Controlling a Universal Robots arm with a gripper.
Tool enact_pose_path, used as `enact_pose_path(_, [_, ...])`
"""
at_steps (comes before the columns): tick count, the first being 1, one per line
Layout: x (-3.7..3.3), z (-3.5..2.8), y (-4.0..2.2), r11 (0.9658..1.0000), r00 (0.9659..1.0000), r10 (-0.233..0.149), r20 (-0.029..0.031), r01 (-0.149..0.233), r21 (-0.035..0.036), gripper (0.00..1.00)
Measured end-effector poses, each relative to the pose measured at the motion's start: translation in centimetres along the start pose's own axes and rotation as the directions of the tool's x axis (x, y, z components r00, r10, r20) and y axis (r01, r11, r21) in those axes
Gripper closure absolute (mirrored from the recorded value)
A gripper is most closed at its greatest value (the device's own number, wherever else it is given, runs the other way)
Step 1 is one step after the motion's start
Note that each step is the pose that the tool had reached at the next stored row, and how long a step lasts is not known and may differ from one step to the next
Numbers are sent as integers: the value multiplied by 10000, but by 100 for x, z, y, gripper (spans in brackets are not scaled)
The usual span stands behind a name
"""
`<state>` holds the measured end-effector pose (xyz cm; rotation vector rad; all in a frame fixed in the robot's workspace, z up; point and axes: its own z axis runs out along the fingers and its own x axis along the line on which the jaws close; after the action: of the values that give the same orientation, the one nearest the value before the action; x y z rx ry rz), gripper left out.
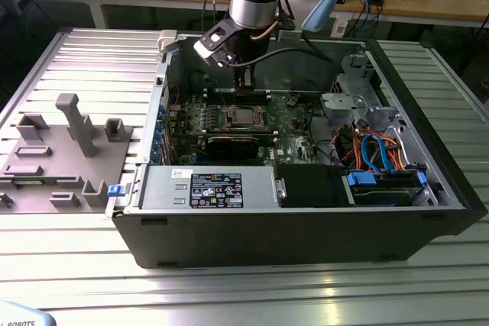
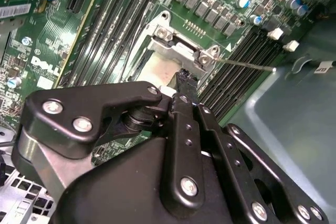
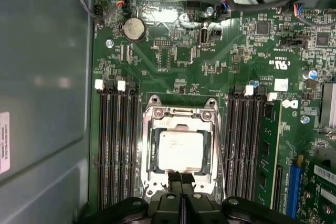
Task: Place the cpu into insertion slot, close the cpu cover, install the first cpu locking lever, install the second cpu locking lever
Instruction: 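Close the cpu cover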
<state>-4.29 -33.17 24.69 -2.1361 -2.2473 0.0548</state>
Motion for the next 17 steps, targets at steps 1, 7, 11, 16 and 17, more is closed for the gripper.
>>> enact_pose_path(1, [1,1,-12,10000,10000,0,0,0,0,89])
enact_pose_path(7, [5,6,-100,10000,10000,0,0,0,0,89])
enact_pose_path(11, [8,11,-154,10000,10000,0,0,0,0,89])
enact_pose_path(16, [9,60,-178,10000,10000,-1,1,1,0,89])
enact_pose_path(17, [8,83,-157,10000,10000,0,0,0,1,89])
